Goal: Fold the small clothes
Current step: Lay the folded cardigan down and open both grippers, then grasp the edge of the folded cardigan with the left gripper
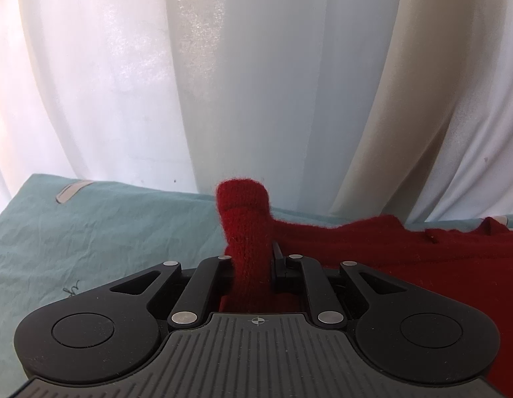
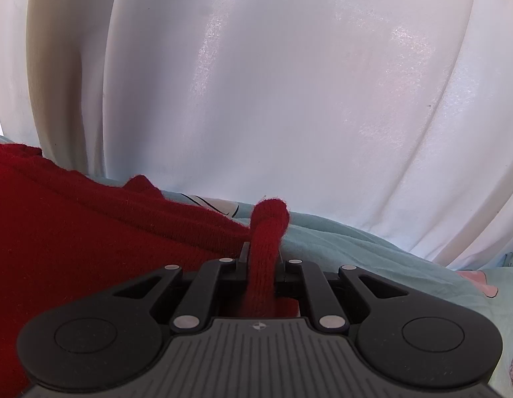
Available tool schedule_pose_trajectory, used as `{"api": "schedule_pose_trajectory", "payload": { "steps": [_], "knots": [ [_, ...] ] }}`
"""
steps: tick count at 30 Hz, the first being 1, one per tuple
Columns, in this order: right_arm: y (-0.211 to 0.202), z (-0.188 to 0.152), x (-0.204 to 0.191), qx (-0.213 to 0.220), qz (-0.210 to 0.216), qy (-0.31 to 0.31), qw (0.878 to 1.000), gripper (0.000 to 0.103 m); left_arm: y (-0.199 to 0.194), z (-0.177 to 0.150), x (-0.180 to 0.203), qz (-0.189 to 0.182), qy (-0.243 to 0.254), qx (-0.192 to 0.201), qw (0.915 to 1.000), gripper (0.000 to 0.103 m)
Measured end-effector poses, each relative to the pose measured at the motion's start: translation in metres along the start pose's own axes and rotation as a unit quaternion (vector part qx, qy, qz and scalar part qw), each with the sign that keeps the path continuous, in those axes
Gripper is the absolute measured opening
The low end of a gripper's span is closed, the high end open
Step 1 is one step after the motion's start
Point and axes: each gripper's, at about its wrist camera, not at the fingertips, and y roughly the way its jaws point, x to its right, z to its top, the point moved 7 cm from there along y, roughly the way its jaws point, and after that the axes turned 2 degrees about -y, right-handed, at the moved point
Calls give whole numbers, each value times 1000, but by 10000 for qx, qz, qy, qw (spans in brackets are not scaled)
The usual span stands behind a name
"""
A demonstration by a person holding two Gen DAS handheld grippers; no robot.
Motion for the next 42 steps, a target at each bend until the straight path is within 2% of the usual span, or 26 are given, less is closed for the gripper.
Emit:
{"api": "schedule_pose_trajectory", "payload": {
  "steps": [8, 10, 11, 12, 13, 14, 16, 18, 19, 21, 24, 25, 26, 27, 28, 30, 31, 33, 35, 36, 38, 42],
  "knots": [
    [-14, 20, 8, 389, -232, 206, 9988, 8, -11, 16, 0, 89, -93, 456, 9989, 14],
    [-7, 19, 7, 306, -253, 228, 9989, 9, 1, 9, 0, 374, 114, 382, 9985, 30],
    [-1, 15, 6, 242, -287, 207, 9991, 12, 10, 2, -3, 604, 201, 171, 9978, 46],
    [5, 9, 6, 112, -353, 167, 9992, 17, 14, -4, -5, 715, 238, 59, 9971, 49],
    [10, 4, 7, -77, -439, 113, 9989, 28, 13, -8, -9, 741, 219, 62, 9970, 49],
    [11, 1, 11, -157, -491, 103, 9986, 30, 7, -9, -13, 737, 123, 132, 9971, 49],
    [-6, 4, 21, 36, -585, 266, 9979, 30, -14, -10, -16, 670, 33, 262, 9974, 48],
    [-32, 5, 34, 231, -819, 468, 9953, 30, -42, -13, -11, 431, 32, 487, 9979, 50],
    [-47, 6, 37, 377, -774, 613, 9944, 30, -57, -16, -3, 274, 29, 597, 9978, 52],
    [-75, 5, 30, 551, -295, 952, 9935, 30, -75, -26, 15, -91, 75, 703, 9975, 62],
    [-97, -7, -3, 494, 890, 1295, 9863, 30, -83, -51, 53, -610, 269, 583, 9961, 64],
    [-97, -15, -17, 300, 1251, 1317, 9829, 27, -79, -59, 63, -682, 373, 480, 9958, 64],
    [-93, -21, -26, 159, 1400, 1281, 9817, 20, -70, -67, 70, -631, 464, 339, 9964, 64],
    [-85, -30, -34, -30, 1428, 1162, 9829, 18, -61, -74, 74, -530, 541, 202, 9969, 65],
    [-77, -38, -38, -209, 1304, 1038, 9858, 14, -53, -78, 76, -431, 598, 132, 9972, 67],
    [-71, -44, -33, 21, 1124, 905, 9895, 6, -47, -80, 72, -293, 556, 218, 9978, 81],
    [-70, -44, -28, 30, 949, 874, 9916, 1, -47, -78, 66, -289, 437, 184, 9985, 81],
    [-71, -46, -14, -15, 828, 1108, 9904, 1, -50, -76, 54, -289, 109, 87, 9995, 80],
    [-77, -48, 2, -106, 672, 1389, 9880, 1, -55, -73, 32, -49, -9, 112, 9999, 79],
    [-82, -50, 10, -142, 454, 1363, 9895, 1, -58, -74, 24, 97, -43, 101, 9999, 72],
    [-98, -55, 25, -217, 226, 1489, 9884, 2, -71, -74, 2, 276, -147, 82, 9995, 68],
    [-134, -65, 38, -103, 470, 1985, 9789, 7, -98, -90, -19, 5, -531, -85, 9986, 71]
  ]
}}
